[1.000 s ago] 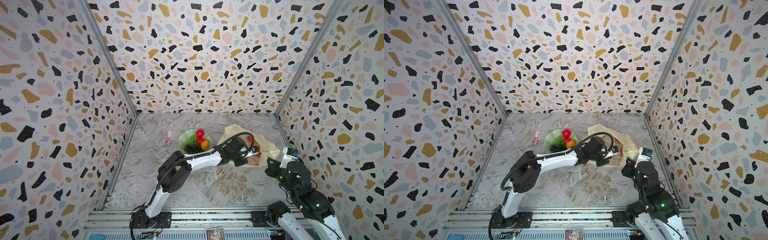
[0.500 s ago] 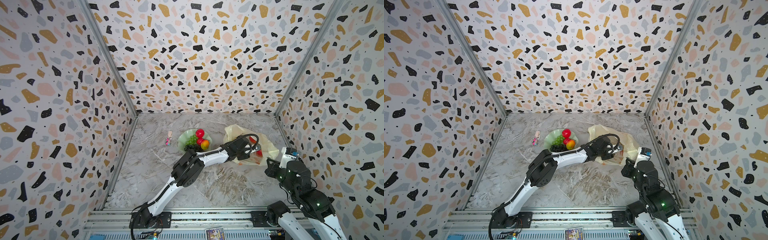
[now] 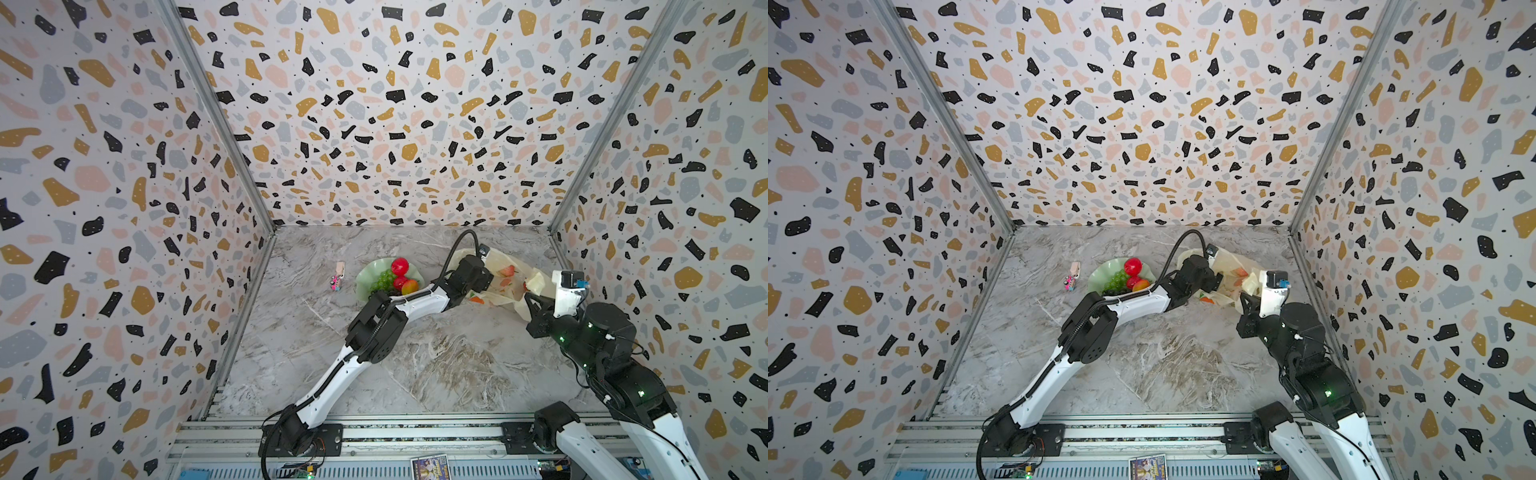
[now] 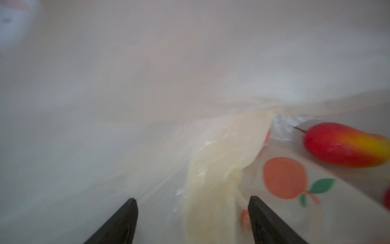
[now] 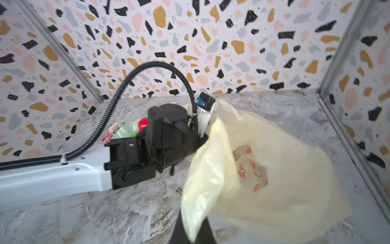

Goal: Take fruits out of the plastic bag
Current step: Adjust the plastic bag at the center of the board.

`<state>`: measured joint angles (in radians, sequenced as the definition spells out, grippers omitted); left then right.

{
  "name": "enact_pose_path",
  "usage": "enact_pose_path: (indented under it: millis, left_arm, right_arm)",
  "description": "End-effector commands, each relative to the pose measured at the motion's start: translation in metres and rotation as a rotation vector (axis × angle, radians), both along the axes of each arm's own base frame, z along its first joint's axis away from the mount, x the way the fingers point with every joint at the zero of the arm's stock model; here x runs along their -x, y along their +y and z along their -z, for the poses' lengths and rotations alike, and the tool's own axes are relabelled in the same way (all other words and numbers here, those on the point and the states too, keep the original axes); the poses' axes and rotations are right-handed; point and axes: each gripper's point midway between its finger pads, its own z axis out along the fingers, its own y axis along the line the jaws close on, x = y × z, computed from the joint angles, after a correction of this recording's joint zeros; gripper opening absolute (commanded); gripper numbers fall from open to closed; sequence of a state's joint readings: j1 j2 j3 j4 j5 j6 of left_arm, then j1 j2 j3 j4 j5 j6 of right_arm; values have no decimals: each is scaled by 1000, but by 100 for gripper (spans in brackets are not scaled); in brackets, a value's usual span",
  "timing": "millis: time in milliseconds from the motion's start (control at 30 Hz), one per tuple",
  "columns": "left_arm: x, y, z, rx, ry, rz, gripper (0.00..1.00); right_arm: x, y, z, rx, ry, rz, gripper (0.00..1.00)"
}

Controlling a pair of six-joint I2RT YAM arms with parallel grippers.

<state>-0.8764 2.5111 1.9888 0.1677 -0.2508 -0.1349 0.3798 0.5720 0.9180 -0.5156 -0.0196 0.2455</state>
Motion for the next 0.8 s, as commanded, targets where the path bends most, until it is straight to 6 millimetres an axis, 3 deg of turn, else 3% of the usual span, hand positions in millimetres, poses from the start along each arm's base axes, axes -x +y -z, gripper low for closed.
enact_pose_path:
  millis: [0, 200, 367, 467, 600, 667, 767]
  left_arm:
    - [-11, 32, -19, 72, -12, -194, 84]
    - [0, 95, -28, 30, -51, -405, 84]
    - [21, 132, -51, 71, -97, -482, 83]
    - [37, 129, -64, 90, -104, -412, 80]
    - [67, 100, -81, 98, -145, -193, 75]
    - [81, 83, -82, 101, -151, -71, 73]
    - [99, 64, -82, 123, -138, 49, 68]
  right_arm:
    - [9, 21, -36, 52, -160, -162, 0]
    - [15, 22, -7, -57, -43, -145, 0]
    - [19, 11, 45, -195, 187, -22, 0]
    - [21, 7, 83, -218, 355, 49, 0]
    - [27, 4, 116, -203, 512, 105, 0]
    - [29, -3, 122, -194, 540, 154, 0]
    - [27, -13, 115, -198, 499, 204, 1]
